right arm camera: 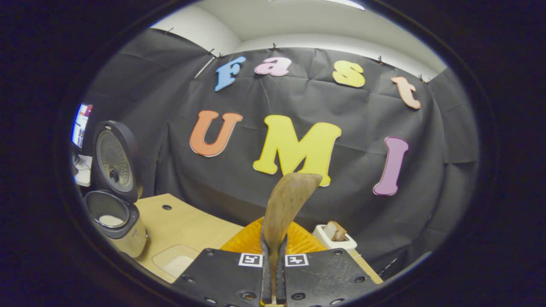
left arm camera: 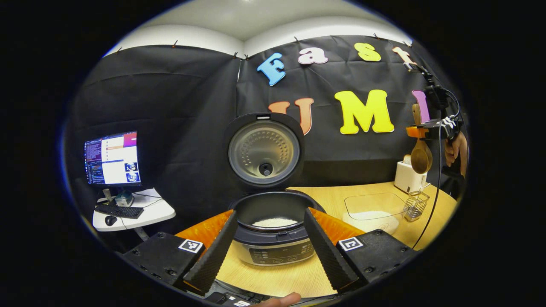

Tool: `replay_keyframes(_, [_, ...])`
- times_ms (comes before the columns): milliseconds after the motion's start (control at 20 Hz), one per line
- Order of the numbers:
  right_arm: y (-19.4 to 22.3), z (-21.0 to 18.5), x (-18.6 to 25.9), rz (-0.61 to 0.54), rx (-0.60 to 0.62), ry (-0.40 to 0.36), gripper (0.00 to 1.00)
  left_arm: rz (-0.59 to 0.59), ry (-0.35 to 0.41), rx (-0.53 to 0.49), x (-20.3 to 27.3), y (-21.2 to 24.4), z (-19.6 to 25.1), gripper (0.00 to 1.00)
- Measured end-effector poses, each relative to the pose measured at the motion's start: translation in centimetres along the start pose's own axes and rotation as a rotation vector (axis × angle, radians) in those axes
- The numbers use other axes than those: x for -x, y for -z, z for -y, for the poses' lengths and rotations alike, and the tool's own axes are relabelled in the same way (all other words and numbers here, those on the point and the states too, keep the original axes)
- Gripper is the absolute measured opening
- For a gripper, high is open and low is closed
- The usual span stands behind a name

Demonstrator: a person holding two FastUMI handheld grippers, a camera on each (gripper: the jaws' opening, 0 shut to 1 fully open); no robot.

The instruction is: Close the left gripper, press the button to open the rice cooker; take a wooden spoon from the chopstick holder with the right hand, scoop a spoonful of rice and pour it into the rice cooker, then put the wooden spoon back into the chopstick holder.

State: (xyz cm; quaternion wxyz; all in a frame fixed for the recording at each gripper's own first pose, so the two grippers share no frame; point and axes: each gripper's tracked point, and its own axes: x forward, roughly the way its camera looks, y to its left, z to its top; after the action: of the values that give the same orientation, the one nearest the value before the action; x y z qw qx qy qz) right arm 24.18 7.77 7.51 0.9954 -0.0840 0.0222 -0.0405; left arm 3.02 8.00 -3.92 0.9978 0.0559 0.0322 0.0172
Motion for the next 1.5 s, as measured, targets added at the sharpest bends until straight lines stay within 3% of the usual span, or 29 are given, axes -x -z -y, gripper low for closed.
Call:
replay_keyframes(350, [6.9,3.7,-2.3,-0.137,-0.017,0.03,0.07,0.012,0.051,-0.012,0.4,-0.5,2.1,0.99])
replay_keyframes(400, [7.6,3.8,-2.4,-0.148,-0.013,0.031,0.07,0.014,0.06,-0.016,0.4,-0.5,2.5,0.95])
replay_keyframes(450, [8.3,3.9,-2.7,-0.159,-0.014,0.031,0.07,0.015,0.068,-0.021,0.5,-0.5,2.8,0.99])
replay_keyframes(600, [10.2,4.0,-3.1,-0.195,-0.043,0.02,0.09,0.017,0.074,-0.034,0.7,-0.5,3.3,0.99])
replay_keyframes(900, [12.1,3.9,-3.1,-0.248,-0.076,0.009,0.22,0.028,0.09,-0.022,0.9,-0.9,3.7,0.99])
replay_keyframes(950, [12.7,3.9,-3.1,-0.265,-0.084,0.007,0.29,0.029,0.091,-0.016,0.9,-0.9,3.7,0.99])
replay_keyframes(1100, [14.0,5.7,-2.9,-0.288,-0.106,0.051,0.39,0.023,0.087,0.001,0.8,-0.8,3.4,0.99])
replay_keyframes(1300, [13.9,7.7,-2.5,-0.297,-0.137,0.117,0.42,0.025,0.066,0.017,0.8,-1.0,2.9,0.99])
replay_keyframes(1500, [14.3,8.9,-2.1,-0.3,-0.194,0.131,0.58,0.02,0.096,0.038,0.7,-1.0,3.3,0.99])
